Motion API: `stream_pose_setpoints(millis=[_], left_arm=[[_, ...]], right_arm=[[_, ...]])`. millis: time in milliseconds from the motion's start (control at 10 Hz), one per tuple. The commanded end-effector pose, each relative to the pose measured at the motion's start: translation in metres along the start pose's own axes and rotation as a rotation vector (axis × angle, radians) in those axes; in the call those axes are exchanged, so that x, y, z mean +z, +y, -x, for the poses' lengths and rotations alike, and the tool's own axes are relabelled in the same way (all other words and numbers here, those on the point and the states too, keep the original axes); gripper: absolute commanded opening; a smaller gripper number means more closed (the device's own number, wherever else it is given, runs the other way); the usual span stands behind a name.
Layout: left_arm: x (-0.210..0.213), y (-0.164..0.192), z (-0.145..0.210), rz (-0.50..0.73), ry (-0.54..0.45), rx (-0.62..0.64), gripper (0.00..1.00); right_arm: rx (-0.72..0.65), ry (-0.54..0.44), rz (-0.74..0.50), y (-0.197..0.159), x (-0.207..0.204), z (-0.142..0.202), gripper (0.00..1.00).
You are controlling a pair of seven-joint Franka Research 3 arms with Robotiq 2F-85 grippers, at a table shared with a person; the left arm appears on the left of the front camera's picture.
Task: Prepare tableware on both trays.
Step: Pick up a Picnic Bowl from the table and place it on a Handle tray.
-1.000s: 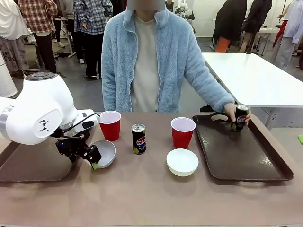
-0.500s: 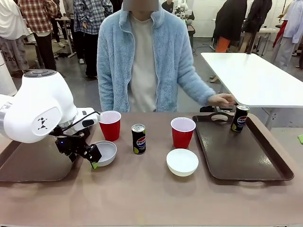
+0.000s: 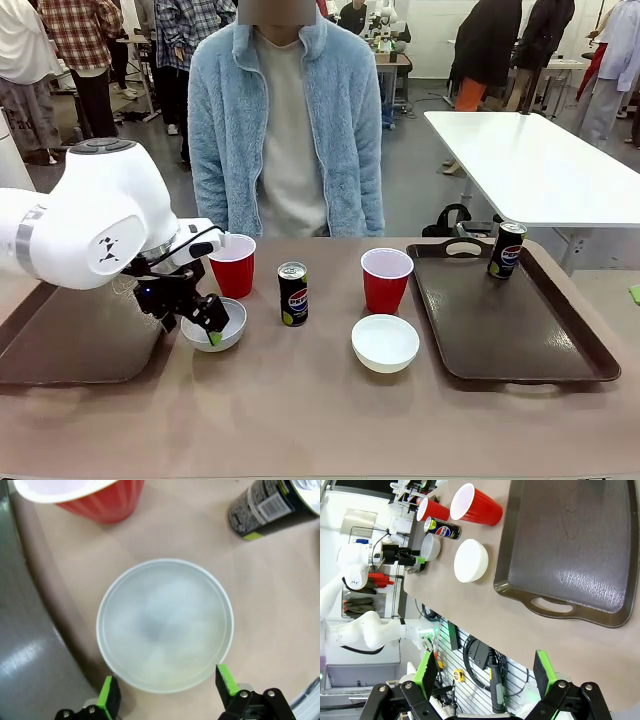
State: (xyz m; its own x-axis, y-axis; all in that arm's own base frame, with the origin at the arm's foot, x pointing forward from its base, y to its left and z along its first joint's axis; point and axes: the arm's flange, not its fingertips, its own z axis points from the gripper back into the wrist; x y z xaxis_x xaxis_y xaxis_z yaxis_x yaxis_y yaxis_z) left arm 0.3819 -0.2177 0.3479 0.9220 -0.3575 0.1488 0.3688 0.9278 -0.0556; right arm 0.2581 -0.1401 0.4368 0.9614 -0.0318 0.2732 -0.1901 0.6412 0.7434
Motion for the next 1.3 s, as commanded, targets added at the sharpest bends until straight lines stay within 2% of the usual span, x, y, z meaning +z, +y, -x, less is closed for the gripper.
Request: stream_pose_setpoints(millis=[0,500,800,1200], left_arm=[[-0.015,-0.004,-0.019,-0.059,-0.029,0.069,1.00],[-0.015,0.003,-0.045,-0.072,-0.109,0.153,1.00],[-0.010,0.008,-0.049,-0.058,-0.127,0.199,1.00],[0.003,0.019,-0.053,-0.083,-0.205,0.314,1.00]], right_arm=[[0.016,-0.011,-0.027,-0.001,0.000,-0.002,1.00],[0.016,-0.011,-0.027,-0.001,0.000,-0.002,1.00],[0.016,-0.011,-0.027,-0.001,0.000,-0.002,1.00],[0.016,-0.011,-0.027,-0.001,0.000,-0.002,1.00]])
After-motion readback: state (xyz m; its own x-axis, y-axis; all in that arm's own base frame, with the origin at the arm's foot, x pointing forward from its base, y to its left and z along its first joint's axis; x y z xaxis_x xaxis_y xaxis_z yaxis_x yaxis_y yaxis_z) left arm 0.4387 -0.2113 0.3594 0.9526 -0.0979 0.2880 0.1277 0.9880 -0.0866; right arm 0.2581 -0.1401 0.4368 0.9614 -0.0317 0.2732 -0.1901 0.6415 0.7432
